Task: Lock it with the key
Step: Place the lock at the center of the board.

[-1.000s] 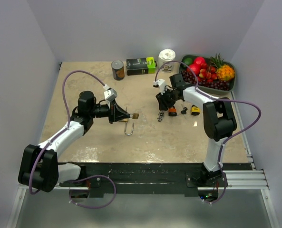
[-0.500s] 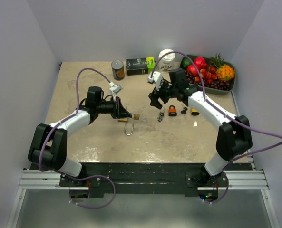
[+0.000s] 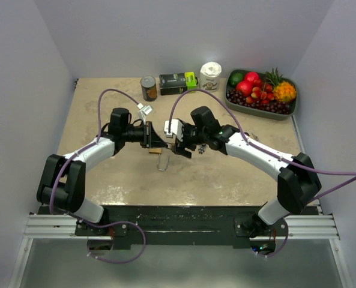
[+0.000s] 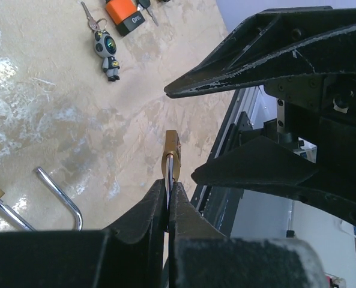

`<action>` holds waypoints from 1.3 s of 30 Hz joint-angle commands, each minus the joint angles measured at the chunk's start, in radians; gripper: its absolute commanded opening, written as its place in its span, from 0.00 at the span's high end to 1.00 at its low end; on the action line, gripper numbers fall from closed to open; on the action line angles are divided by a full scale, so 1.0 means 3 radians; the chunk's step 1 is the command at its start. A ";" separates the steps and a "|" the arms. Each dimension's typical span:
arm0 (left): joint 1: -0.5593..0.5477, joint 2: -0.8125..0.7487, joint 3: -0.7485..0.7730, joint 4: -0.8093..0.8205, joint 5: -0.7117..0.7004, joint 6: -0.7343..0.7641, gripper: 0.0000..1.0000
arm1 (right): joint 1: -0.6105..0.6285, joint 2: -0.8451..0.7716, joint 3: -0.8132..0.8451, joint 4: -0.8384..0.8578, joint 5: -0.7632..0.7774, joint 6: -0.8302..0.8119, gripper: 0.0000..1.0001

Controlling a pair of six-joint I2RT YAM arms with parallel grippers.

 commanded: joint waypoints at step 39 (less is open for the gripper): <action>0.0774 -0.0430 -0.0027 0.0424 -0.0555 -0.0264 0.33 | -0.0244 0.0443 0.0156 0.0265 0.0488 0.1924 1.00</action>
